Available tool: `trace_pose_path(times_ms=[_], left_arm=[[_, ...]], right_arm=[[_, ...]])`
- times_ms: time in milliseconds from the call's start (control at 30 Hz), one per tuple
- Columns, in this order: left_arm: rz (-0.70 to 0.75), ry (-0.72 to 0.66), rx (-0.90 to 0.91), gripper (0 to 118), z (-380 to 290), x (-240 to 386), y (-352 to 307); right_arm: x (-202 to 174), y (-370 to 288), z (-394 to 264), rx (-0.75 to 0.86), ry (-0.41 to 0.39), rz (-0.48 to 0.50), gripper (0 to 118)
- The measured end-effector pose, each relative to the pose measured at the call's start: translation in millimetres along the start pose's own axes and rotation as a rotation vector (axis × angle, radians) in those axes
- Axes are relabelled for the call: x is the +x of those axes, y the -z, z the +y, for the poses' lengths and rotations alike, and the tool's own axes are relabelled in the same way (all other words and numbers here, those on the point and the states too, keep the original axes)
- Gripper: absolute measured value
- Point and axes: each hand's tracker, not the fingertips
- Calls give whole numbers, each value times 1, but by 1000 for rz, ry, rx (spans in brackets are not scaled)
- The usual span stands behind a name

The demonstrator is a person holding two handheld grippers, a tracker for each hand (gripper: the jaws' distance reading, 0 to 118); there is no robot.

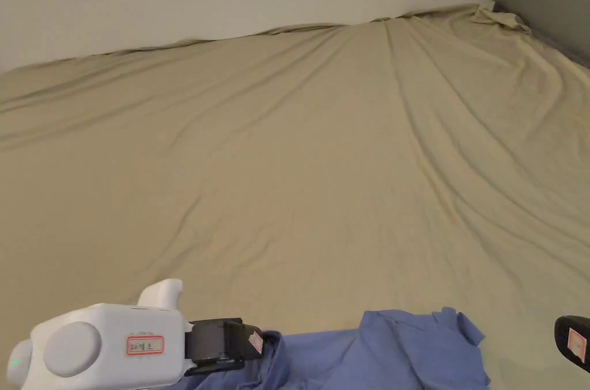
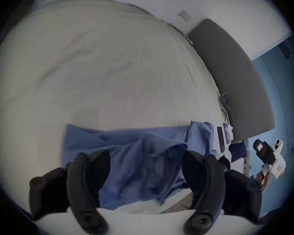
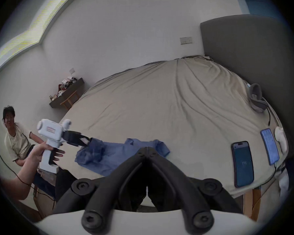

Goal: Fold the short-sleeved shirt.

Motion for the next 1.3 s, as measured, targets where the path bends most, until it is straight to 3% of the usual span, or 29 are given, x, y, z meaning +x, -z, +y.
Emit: trace_pose_path(times_ms=[133,167,200,233,333,400,500,667,833,1000,1033,1067,1100,1133,1200,1300], left_arm=[[364,199,81,97,-10,15,-45],[457,225,48,80,-10,20,-43],[523,276,17,49,-11,22,-34],[524,309,1,2,-12,23,-23],[459,262,-71,1,-12,32,27],[343,317,-155,1,-21,60,66],[371,474,-210,1,-37,102,106],[419,536,-187,1,-40,141,118],[62,457,-107,0,-28,156,60],[-257,240,-12,0,-8,89,-16],[-315,179,15,5,-6,66,-28],[-368,131,46,41,-6,41,-39],[-385,118,85,99,-5,12,-50],[-388,151,90,118,-8,-9,-53],[-329,158,160,118,-17,-52,-57],[-233,47,32,118,-11,-83,-42]], right_arm=[[1,7,-5,-10,20,6,2],[0,11,-6,-18,22,12,2],[-1,15,-7,-27,23,20,2],[-3,17,-8,-33,21,25,2],[-9,23,-10,-52,10,38,2],[-10,24,-11,-64,8,42,2],[-9,24,-12,-77,1,24,2],[-5,28,-9,-85,8,19,2],[-2,33,-3,-80,14,28,2],[-7,35,2,-73,8,40,2],[-9,36,3,-74,8,46,2],[-10,36,2,-76,8,50,2],[-13,38,2,-81,8,55,2],[-15,40,2,-84,5,56,2],[-25,43,0,-91,-14,38,2],[-39,48,-2,-101,-30,55,2]])
